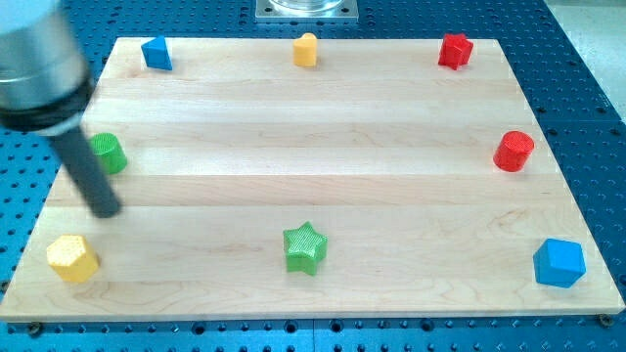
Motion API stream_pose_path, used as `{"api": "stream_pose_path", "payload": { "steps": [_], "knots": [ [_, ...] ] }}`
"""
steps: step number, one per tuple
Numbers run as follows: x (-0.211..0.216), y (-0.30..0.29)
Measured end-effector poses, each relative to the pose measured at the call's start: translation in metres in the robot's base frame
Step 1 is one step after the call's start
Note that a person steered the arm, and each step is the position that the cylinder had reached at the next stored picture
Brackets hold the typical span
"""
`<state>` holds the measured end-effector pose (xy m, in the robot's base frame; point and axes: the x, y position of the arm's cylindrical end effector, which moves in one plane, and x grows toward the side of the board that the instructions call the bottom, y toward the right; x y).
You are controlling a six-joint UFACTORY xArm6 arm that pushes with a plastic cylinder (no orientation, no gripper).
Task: Push the green circle bottom to the yellow heart
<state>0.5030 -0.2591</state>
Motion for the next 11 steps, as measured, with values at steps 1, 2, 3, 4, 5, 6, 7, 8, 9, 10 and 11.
{"api": "stream_pose_path", "payload": {
  "steps": [1, 2, 3, 4, 5, 6, 7, 8, 9, 10, 11],
  "knots": [
    [-0.031, -0.035],
    [-0.078, 0.004],
    [-0.090, 0.090],
    [-0.083, 0.097],
    [-0.055, 0.084],
    [-0.047, 0.094],
    [-0.051, 0.118],
    [-0.090, 0.147],
    [-0.123, 0.186],
    [-0.093, 0.215],
    [-0.108, 0.230]
  ]
}}
